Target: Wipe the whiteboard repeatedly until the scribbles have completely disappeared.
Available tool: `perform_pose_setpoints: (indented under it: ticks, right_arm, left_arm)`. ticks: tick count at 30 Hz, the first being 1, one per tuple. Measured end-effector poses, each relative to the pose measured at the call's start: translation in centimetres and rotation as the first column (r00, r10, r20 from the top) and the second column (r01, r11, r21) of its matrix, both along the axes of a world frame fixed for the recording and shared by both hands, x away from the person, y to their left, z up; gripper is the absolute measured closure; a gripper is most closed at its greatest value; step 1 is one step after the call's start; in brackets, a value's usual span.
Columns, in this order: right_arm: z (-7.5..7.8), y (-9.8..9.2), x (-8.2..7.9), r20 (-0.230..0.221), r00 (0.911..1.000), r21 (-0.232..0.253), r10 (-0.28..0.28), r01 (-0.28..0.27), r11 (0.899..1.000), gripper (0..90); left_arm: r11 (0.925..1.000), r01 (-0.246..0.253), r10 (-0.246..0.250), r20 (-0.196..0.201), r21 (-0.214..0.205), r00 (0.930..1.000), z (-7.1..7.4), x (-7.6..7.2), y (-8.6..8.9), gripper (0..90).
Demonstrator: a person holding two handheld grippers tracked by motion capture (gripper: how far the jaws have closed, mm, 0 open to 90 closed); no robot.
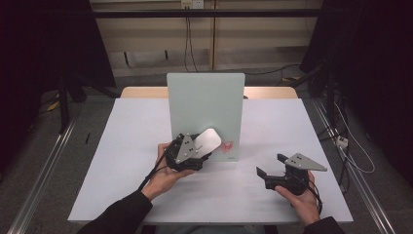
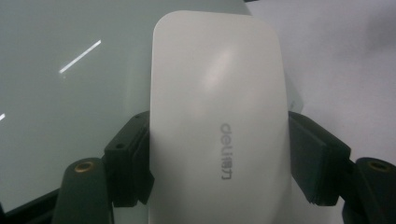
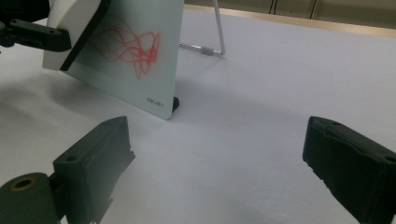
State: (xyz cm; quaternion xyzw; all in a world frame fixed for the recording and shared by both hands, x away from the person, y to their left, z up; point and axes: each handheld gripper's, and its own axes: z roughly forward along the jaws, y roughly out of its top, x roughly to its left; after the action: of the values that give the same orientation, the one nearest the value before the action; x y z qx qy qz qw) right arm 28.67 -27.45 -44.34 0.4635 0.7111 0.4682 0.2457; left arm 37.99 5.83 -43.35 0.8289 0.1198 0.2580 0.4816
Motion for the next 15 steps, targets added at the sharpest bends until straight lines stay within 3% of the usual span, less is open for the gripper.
perform_pose_setpoints:
  ticks: [10, 15]
  right_arm:
    - [0.0, 0.0, 0.0, 0.002, 1.0000, 0.001, 0.005, -0.005, 1.000, 7.7]
    - [0.0, 0.0, 0.0, 0.002, 1.0000, 0.001, 0.004, -0.004, 1.000, 7.7]
  left_arm:
    - [0.9978, 0.047, -0.046, -0.005, 0.047, 0.9989, -1.0, -0.5, -2.7, 30.2]
    - [0.9960, 0.062, -0.061, -0.015, 0.063, 0.9980, -1.3, -0.7, -3.1, 30.3]
